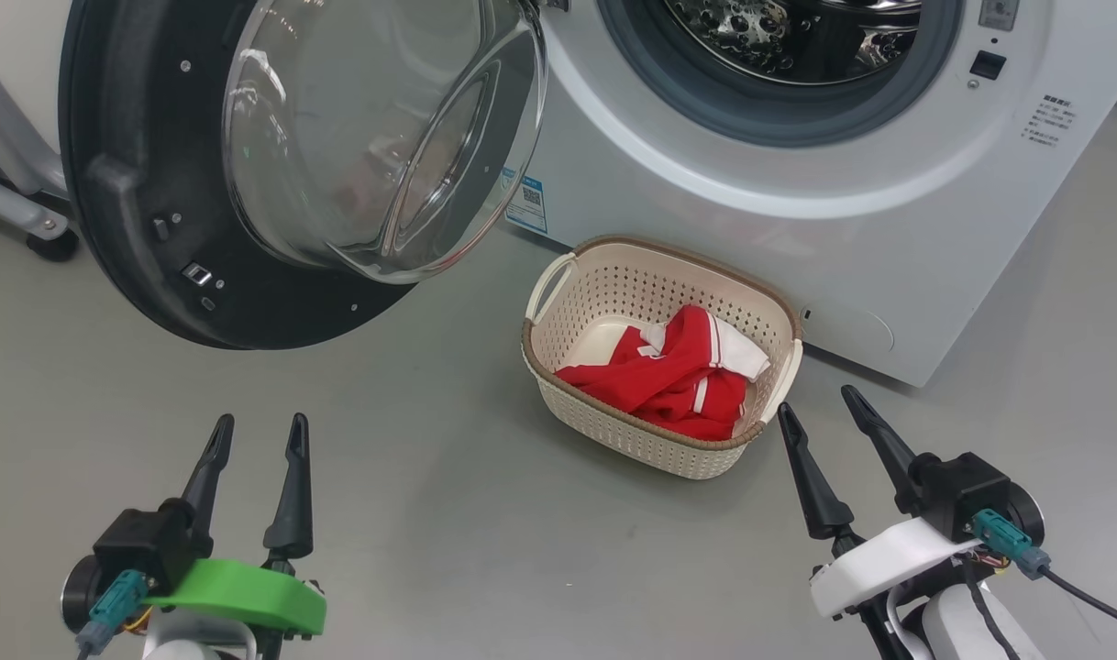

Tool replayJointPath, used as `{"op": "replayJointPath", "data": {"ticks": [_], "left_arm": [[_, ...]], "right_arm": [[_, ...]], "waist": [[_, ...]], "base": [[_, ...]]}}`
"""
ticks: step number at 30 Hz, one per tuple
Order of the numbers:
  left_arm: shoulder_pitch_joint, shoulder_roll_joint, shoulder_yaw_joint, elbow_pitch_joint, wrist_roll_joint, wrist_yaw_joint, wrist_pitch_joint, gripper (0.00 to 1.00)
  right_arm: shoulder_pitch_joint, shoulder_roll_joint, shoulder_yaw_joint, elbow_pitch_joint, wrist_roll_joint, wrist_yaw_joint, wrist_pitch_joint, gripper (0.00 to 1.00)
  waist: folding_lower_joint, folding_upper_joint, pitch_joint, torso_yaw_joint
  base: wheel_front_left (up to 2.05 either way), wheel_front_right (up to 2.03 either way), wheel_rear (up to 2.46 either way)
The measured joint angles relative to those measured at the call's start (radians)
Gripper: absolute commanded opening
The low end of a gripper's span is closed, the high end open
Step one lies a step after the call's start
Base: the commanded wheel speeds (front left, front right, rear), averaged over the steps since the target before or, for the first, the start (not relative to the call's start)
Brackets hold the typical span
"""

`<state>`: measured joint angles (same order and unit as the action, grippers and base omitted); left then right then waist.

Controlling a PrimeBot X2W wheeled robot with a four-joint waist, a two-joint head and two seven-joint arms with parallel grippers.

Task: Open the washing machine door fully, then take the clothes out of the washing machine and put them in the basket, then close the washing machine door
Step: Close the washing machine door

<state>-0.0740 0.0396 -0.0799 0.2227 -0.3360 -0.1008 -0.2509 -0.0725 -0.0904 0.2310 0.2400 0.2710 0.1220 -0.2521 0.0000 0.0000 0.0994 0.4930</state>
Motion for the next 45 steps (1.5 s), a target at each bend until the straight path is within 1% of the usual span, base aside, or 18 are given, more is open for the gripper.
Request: {"op": "replayJointPath", "data": {"ticks": [5,20,45], "left_arm": [[0.024,-0.001,0.011,-0.007,0.0,0.002,0.0,1.0],[0.035,-0.001,0.012,-0.017,-0.012,0.003,0.0,1.0],[0.041,-0.001,0.014,-0.027,-0.016,0.004,0.0,1.0]], "right_arm": [[0.0,0.004,0.016,0.004,0.0,0.0,0.0,1.0],[0.0,0.004,0.02,0.014,0.002,0.0,0.0,1.0],[0.0,0.004,0.024,0.019,0.003,0.0,0.0,1.0]], "waist": [[0.0,0.0,-0.009,0.008],[0.0,0.0,-0.022,0.015],[0.0,0.0,-0.018,0.003]], "base": [[0.0,0.0,0.0],[0.0,0.0,0.0],[0.0,0.0,0.0]]}}
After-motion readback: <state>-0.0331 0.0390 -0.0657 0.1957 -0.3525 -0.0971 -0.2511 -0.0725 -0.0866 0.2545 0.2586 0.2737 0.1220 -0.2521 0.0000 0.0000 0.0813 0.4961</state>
